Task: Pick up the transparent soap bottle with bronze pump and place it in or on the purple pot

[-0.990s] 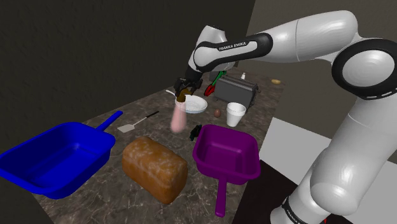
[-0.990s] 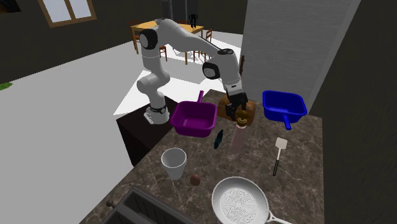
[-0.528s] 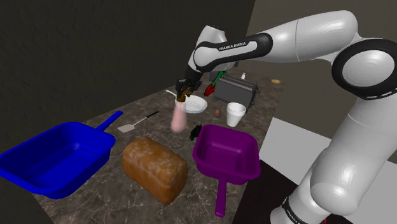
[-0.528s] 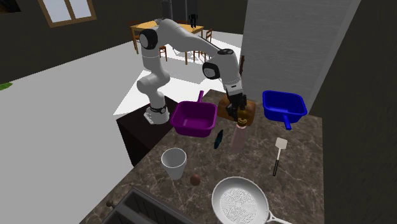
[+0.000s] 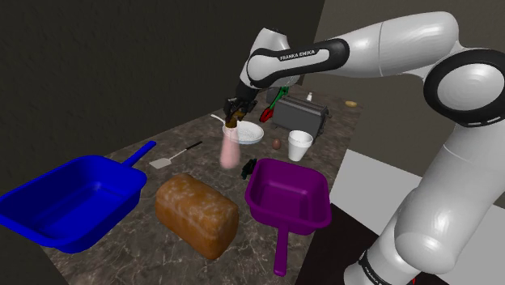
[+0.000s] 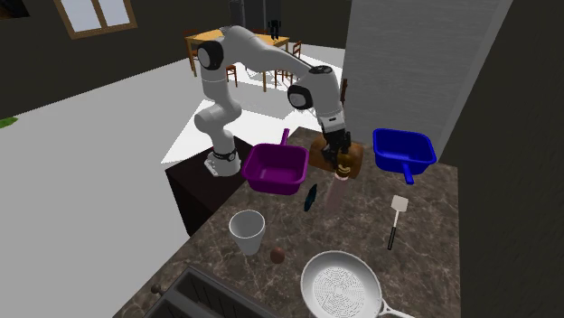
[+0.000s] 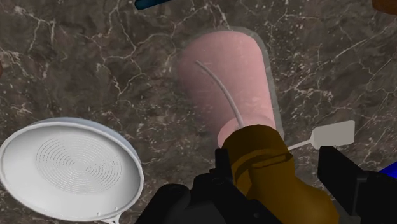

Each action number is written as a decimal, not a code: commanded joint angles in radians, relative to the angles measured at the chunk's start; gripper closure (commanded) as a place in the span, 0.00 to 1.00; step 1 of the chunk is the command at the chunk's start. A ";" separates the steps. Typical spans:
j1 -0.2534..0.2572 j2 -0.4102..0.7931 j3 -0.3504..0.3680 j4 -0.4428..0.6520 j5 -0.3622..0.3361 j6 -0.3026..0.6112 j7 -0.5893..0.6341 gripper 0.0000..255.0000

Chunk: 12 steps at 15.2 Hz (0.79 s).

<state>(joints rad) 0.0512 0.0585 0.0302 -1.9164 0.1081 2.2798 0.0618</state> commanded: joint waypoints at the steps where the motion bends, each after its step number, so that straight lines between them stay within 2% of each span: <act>1: 0.000 -0.005 0.000 0.019 -0.002 -0.024 0.003 1.00; 12: -0.001 -0.023 -0.002 0.145 -0.010 -0.167 0.017 1.00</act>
<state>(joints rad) 0.0495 0.0365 0.0281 -1.7829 0.0986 2.1251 0.0768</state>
